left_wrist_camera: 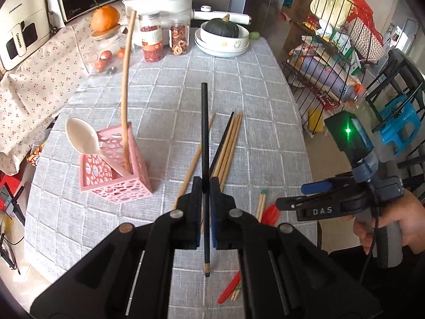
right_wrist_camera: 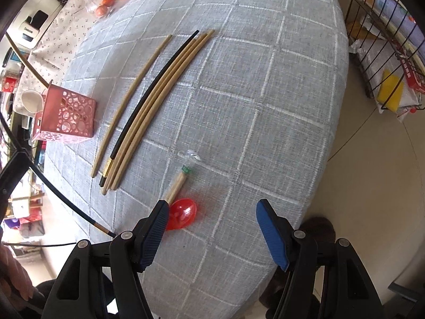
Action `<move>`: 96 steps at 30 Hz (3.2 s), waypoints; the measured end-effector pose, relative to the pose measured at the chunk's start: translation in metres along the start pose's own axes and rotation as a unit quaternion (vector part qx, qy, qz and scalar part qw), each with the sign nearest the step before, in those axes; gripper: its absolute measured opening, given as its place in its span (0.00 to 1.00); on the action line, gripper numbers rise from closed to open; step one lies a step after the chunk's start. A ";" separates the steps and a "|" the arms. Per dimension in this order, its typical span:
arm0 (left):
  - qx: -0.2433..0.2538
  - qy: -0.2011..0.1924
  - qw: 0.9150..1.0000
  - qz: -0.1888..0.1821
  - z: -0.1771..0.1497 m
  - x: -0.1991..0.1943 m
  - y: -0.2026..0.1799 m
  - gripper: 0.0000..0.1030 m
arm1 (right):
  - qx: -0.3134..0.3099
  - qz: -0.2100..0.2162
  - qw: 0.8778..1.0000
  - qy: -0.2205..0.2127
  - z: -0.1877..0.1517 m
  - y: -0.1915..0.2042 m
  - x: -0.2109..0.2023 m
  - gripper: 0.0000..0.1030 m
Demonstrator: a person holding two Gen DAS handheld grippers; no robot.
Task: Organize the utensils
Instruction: 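Lift the black chopstick with the left tool while the right tool grasps the paper-wrapped chopsticks, then insert the black chopstick into the basket with the left tool while the right tool inserts the wrapped chopsticks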
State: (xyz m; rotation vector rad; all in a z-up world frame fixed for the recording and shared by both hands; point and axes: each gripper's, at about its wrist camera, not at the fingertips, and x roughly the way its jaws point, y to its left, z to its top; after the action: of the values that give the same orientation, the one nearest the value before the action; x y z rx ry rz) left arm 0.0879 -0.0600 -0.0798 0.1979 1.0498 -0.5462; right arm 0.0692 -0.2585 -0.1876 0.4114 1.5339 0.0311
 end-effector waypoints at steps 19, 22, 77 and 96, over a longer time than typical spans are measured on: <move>-0.031 -0.032 0.999 0.012 -0.011 -0.032 0.040 0.06 | -0.020 -0.054 0.998 -0.010 0.017 0.066 0.040 0.22; -0.038 -0.036 0.999 0.015 -0.012 -0.035 0.044 0.06 | -0.013 -0.043 0.999 -0.014 0.022 0.069 0.042 0.10; -0.043 -0.250 0.962 0.099 0.022 -0.094 0.072 0.06 | -0.126 0.117 0.861 -0.478 0.013 0.168 -0.195 0.05; -0.102 -0.178 0.974 0.092 0.016 -0.068 0.096 0.29 | -0.170 0.093 0.854 -0.482 0.037 0.211 -0.142 0.05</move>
State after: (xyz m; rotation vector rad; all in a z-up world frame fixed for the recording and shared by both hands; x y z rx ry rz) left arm 0.1239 0.0378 -0.0232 0.0126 0.7228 -0.2882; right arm 0.1472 -0.1092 0.0068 0.2217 0.4682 0.2119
